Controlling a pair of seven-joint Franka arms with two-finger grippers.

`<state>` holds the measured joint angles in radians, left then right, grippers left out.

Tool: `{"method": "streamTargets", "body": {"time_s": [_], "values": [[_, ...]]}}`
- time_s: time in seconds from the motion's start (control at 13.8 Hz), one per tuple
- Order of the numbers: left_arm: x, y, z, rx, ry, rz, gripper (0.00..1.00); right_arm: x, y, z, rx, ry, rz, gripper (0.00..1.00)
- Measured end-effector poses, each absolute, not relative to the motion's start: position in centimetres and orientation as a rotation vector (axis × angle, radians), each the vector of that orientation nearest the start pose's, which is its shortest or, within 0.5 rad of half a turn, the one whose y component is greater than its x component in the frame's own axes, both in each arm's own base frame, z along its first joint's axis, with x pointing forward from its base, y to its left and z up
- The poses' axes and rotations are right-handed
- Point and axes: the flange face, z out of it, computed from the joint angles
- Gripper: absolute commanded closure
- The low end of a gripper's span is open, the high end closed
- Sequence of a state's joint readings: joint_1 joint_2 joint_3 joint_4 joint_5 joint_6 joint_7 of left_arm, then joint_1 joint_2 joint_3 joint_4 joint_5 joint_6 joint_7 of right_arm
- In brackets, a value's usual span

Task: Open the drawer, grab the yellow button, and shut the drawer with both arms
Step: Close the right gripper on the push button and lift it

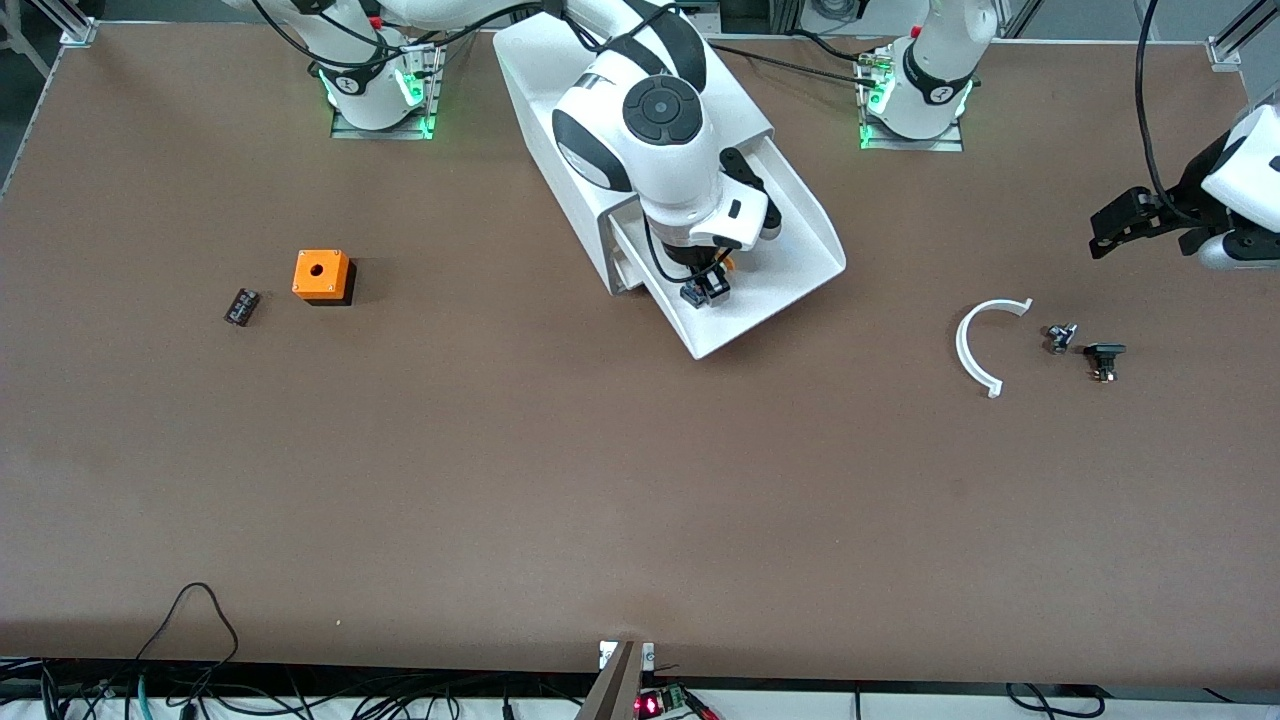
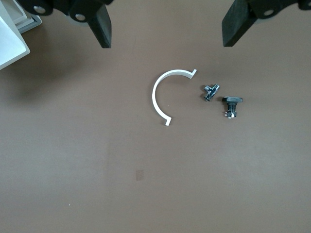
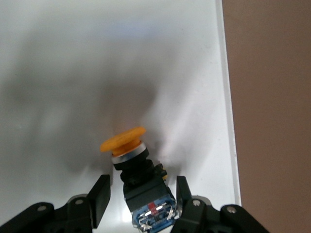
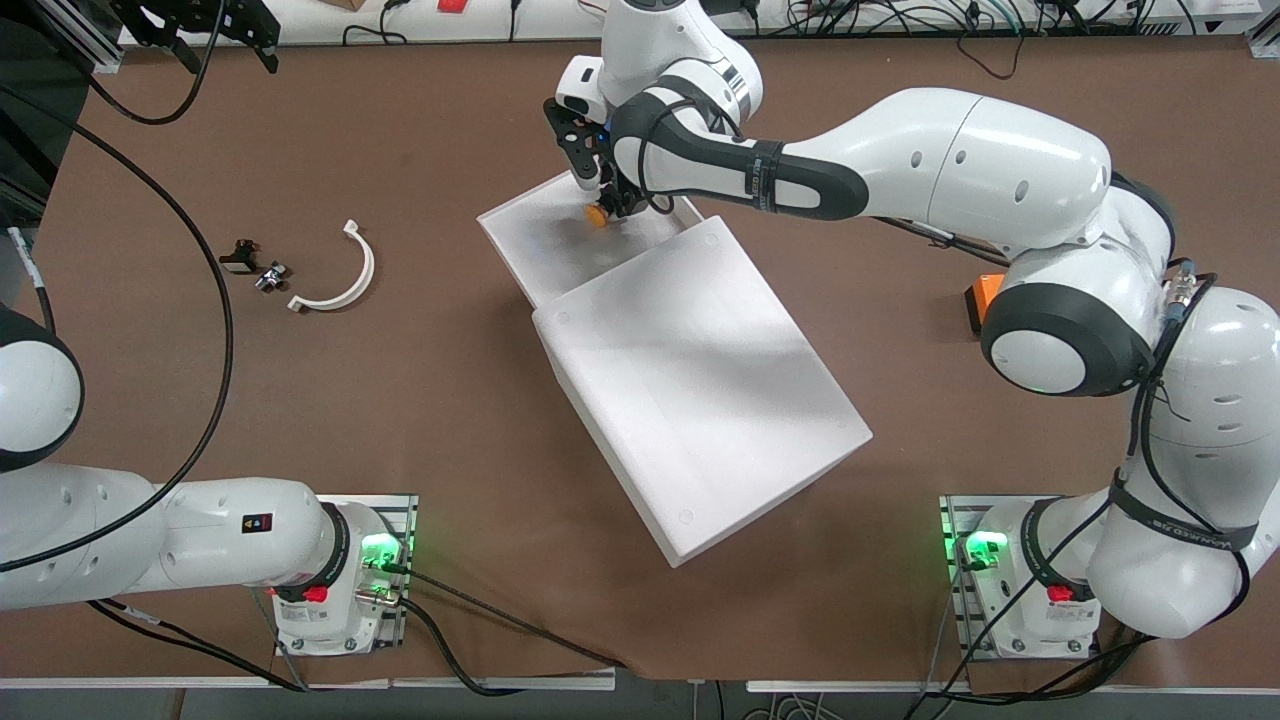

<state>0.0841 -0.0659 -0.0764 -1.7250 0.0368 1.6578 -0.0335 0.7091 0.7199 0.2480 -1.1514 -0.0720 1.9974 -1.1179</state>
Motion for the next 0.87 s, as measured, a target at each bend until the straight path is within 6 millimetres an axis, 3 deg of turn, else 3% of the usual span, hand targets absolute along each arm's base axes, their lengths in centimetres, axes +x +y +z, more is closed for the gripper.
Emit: {"method": "streamTargets", "body": {"time_s": [0.36, 0.87], "values": [[54.16, 0.52, 59.14, -3.100, -0.054, 0.005, 0.00, 48.27, 58.90, 39.66, 1.687, 2.732, 0.244, 0.75], [54.46, 0.50, 58.90, -3.101, -0.053, -0.004, 0.00, 47.72, 59.56, 40.24, 1.705, 2.721, 0.264, 0.82]]}}
